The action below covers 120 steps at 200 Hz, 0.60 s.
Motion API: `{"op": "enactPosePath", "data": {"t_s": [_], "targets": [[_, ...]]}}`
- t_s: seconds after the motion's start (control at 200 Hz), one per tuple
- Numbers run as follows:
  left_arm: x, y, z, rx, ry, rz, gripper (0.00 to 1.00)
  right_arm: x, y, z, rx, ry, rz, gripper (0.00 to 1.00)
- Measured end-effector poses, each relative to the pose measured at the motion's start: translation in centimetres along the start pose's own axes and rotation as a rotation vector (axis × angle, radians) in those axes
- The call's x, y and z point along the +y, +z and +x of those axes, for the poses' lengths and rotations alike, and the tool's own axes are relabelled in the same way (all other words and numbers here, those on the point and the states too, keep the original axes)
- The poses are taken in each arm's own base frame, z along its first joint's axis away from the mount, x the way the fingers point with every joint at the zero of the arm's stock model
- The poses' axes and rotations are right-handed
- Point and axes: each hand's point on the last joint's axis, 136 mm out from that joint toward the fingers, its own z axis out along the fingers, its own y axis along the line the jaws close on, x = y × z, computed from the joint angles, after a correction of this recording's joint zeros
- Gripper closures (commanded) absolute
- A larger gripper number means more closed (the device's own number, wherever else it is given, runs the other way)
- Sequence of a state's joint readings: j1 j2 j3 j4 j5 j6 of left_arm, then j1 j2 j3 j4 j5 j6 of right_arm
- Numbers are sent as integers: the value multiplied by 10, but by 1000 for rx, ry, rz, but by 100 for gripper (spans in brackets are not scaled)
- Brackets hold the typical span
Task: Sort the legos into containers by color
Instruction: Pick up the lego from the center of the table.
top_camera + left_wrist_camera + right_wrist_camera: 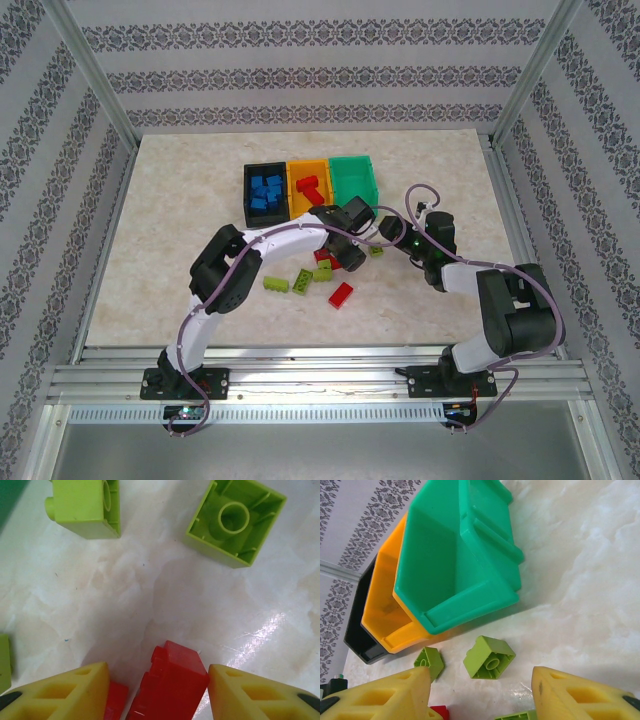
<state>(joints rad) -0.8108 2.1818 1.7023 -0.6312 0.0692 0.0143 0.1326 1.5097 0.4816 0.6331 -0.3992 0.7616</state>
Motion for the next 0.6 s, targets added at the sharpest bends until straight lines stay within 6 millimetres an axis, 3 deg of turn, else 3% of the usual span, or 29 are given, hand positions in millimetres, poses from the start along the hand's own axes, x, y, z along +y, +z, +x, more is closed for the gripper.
{"op": "enactPosePath", "data": {"t_s": [0.24, 0.31, 0.6], "targets": [[1, 1, 2, 4, 2, -9, 49, 0, 0, 0, 1, 3, -2, 44], [2, 1, 2, 4, 4, -14, 56, 1, 0, 0, 2, 3, -3, 44], [-5, 7, 8, 33, 43, -42, 66, 5, 0, 0, 6, 5, -25, 43]]}}
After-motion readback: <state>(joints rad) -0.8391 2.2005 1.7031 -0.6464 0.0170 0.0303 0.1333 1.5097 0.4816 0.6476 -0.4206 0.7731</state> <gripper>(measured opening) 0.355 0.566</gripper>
